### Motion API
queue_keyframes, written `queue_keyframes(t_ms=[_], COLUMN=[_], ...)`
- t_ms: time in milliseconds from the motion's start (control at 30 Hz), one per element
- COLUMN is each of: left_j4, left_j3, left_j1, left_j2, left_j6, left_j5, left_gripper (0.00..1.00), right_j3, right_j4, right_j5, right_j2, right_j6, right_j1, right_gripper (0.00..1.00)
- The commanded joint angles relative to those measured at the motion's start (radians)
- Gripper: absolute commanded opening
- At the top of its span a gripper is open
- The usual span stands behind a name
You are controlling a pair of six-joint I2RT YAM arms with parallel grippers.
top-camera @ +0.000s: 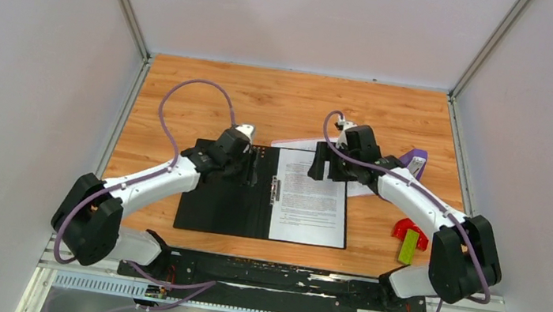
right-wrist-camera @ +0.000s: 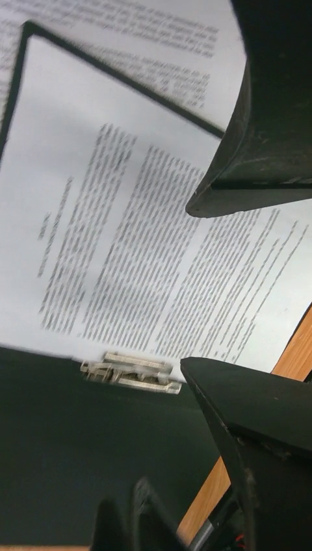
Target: Put the files into the folder
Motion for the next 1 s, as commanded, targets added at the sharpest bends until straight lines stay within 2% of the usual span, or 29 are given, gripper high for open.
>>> queue_keyframes(t_ms=[0, 67, 367, 767, 967], left_j4=[-0.107, -0.124, -0.095, -0.028, 0.009], left_j3=[0.018, 0.007, -0.088, -0.153, -0.182], left_j1=[0.129, 0.182, 0.317, 0.325, 0.325], left_j2=[-0.056, -0.062, -0.036, 0.075, 0.085], left_j6=[0.082, 0.092, 0.101, 0.091, 0.071], left_j5=[0.041, 0.071, 0.122, 0.128, 0.159], left_gripper=[0.57, 0.57, 0.56, 0.54, 0.53], right_j3=[-0.095, -0.125, -0.219, -0.304, -0.32], right_j4=[-0.045, -0.04, 0.036, 0.134, 0.187], right_j5=[0.018, 0.02, -0.053, -0.128, -0.246], right_j2=[-0.051, -0.06, -0.037, 0.007, 0.016], right_j6=[-0.035, -0.043, -0.066, -0.052, -0.025], right_j1=[-0.084, -0.117, -0.228, -0.23, -0.23], right_gripper=[0.82, 0.87, 0.89, 0.89, 0.88])
